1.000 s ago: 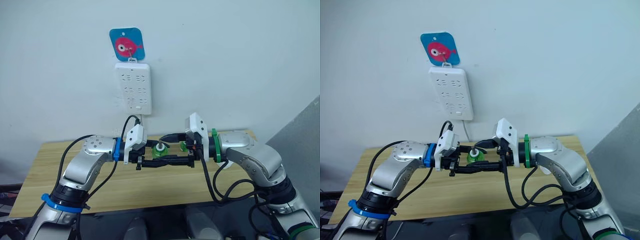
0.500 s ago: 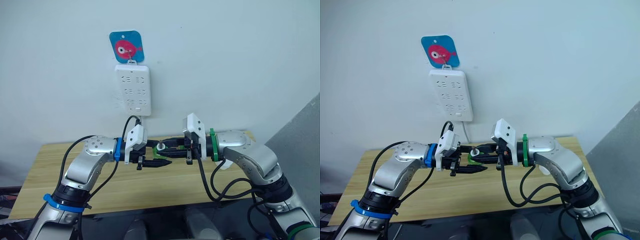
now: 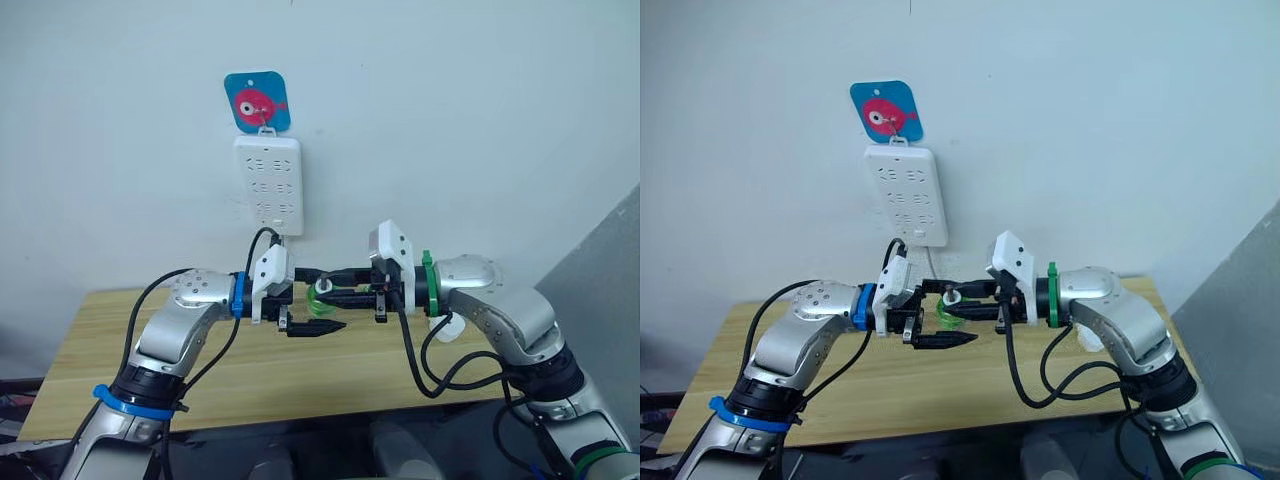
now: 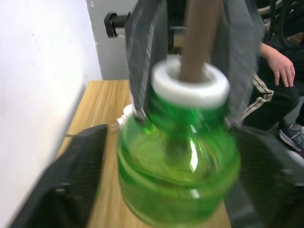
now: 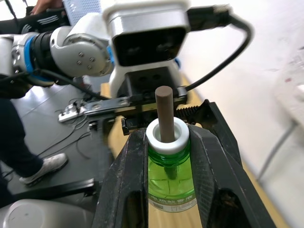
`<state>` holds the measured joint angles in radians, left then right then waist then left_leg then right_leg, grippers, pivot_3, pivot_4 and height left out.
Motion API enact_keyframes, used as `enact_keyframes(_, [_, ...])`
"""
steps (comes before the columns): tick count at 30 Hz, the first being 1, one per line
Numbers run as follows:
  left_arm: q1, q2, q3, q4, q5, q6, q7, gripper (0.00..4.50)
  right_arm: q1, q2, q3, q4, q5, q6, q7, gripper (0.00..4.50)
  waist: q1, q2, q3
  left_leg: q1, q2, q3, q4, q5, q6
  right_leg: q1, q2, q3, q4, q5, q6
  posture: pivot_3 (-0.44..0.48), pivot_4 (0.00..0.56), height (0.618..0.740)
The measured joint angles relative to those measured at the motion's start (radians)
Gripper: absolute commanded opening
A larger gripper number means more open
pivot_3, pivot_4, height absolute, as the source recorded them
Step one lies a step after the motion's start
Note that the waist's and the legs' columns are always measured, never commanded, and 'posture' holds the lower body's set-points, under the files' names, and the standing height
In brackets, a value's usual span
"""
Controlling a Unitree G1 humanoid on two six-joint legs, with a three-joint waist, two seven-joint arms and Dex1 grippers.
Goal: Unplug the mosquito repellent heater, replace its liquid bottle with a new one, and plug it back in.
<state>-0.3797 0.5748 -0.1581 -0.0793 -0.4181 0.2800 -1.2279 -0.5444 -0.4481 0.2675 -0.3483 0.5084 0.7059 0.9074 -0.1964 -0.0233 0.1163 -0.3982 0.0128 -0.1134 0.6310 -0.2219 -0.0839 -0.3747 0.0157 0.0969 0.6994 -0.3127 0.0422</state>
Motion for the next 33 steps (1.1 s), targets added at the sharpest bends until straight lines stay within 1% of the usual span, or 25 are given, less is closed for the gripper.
enact_keyframes(4, [0.005,-0.009,0.052,-0.013,-0.065,0.117,0.069,4.50,0.000,0.002,-0.115,0.000,0.088,0.061,-0.036,0.81,0.000,0.000,-0.010,0.000,0.000,-0.001,0.000,0.000,0.000,0.000,0.000,0.000,0.000,0.000,0.000,-0.167,0.000,0.733])
enact_keyframes(8, [0.006,-0.050,0.132,-0.069,-0.202,0.292,0.174,4.50,0.000,0.060,-0.265,0.001,0.238,0.175,-0.134,0.81,-0.001,0.000,-0.021,0.000,0.000,-0.001,0.001,0.000,0.000,0.001,0.000,-0.001,0.001,0.000,0.000,-0.167,0.000,0.733])
enact_keyframes(11, [0.004,-0.054,0.159,-0.101,-0.256,0.367,0.216,4.50,0.000,0.066,-0.298,0.001,0.296,0.227,-0.179,0.81,-0.001,0.002,-0.026,0.001,0.000,-0.001,0.001,0.000,0.000,0.001,0.000,-0.001,0.001,0.000,0.000,-0.165,0.000,0.733])
enact_keyframes(13, [-0.002,-0.084,0.197,-0.112,-0.329,0.432,0.268,4.50,0.004,0.112,-0.354,0.005,0.379,0.268,-0.250,0.81,0.000,0.002,-0.028,0.001,0.000,-0.001,0.001,0.000,0.000,0.001,0.000,-0.001,0.001,0.000,0.000,-0.164,0.000,0.733])
enact_keyframes(16, [-0.049,-0.168,0.278,-0.128,-0.505,0.553,0.399,4.50,0.015,0.227,-0.456,0.010,0.564,0.316,-0.411,0.81,0.001,0.002,-0.030,0.000,0.000,-0.002,0.002,0.000,0.000,0.002,0.000,-0.002,0.001,0.000,0.000,-0.159,0.000,0.733])
enact_keyframes(18, [-0.078,-0.190,0.318,-0.151,-0.595,0.607,0.473,4.50,0.028,0.276,-0.494,0.012,0.668,0.329,-0.522,0.81,0.000,0.003,-0.031,0.000,0.000,-0.002,0.002,0.000,0.000,0.002,0.000,-0.001,0.001,0.000,0.000,-0.158,0.000,0.733])
enact_keyframes(22, [-0.091,-0.227,0.349,-0.169,-0.699,0.656,0.580,4.50,0.042,0.306,-0.523,0.015,0.820,0.328,-0.676,0.81,0.000,0.009,-0.039,0.000,-0.001,-0.001,0.002,0.000,0.000,0.002,0.000,0.000,0.001,0.000,0.000,-0.159,0.000,0.733])
enact_keyframes(23, [-0.095,-0.247,0.361,-0.169,-0.733,0.667,0.617,4.50,0.049,0.315,-0.523,0.015,0.857,0.322,-0.718,0.81,0.000,0.010,-0.041,0.000,-0.001,-0.002,0.002,0.000,0.000,0.002,0.000,-0.001,0.001,0.000,0.000,-0.159,0.000,0.733])
enact_keyframes(25, [-0.106,-0.257,0.363,-0.171,-0.781,0.680,0.659,4.50,0.058,0.327,-0.519,0.015,0.904,0.310,-0.771,0.81,0.000,0.010,-0.043,0.000,0.000,-0.002,0.002,0.000,0.000,0.002,0.001,-0.001,0.002,0.000,0.000,-0.159,0.000,0.733])
enact_keyframes(28, [-0.107,-0.252,0.363,-0.187,-0.816,0.692,0.691,4.50,0.061,0.323,-0.518,0.015,0.948,0.288,-0.821,0.81,0.000,0.012,-0.046,0.001,-0.001,-0.001,0.002,0.000,0.000,0.002,0.001,0.000,0.002,0.000,0.000,-0.159,0.000,0.733])
enact_keyframes(33, [-0.107,-0.252,0.361,-0.187,-0.834,0.693,0.720,4.50,0.062,0.309,-0.499,0.015,0.992,0.258,-0.858,0.81,0.000,0.012,-0.046,0.001,-0.001,-0.001,0.002,0.000,0.000,0.002,0.001,0.000,0.001,0.000,0.000,-0.159,0.000,0.733])
